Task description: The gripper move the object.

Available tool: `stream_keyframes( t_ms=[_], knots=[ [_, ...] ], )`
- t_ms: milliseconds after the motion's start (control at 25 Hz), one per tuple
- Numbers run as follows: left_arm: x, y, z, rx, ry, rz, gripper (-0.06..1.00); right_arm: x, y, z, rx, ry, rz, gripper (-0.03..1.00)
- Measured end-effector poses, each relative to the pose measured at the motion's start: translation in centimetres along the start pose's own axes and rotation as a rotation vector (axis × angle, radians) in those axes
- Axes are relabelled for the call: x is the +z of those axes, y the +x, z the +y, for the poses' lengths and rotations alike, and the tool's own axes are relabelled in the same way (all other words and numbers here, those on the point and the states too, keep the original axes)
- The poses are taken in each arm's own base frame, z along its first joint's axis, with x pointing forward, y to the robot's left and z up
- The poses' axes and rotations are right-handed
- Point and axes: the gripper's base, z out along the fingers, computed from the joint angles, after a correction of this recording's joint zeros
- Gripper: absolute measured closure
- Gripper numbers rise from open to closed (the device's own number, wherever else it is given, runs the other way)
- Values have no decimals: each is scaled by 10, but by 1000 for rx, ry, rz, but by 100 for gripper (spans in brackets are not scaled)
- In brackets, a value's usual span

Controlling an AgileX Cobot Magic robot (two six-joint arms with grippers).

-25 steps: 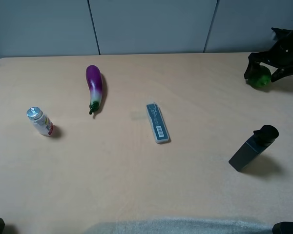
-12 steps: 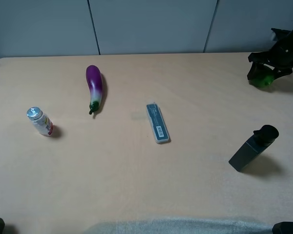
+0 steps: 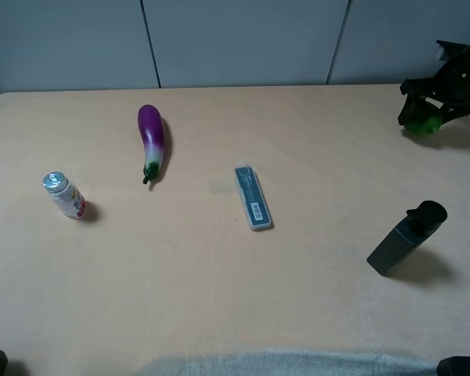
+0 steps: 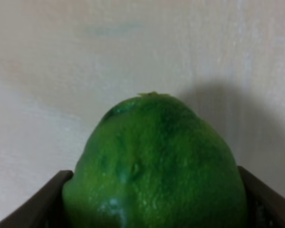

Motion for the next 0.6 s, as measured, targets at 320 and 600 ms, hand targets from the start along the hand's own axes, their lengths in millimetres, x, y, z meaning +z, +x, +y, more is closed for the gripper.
stream_keyframes(
  t_ms=[320, 600],
  knots=[
    [0, 0, 0, 0, 0, 0, -3, -15, -5, 3, 15, -16, 32, 50],
    [0, 0, 0, 0, 0, 0, -3, -29, -3, 6, 25, -25, 55, 50]
  ],
)
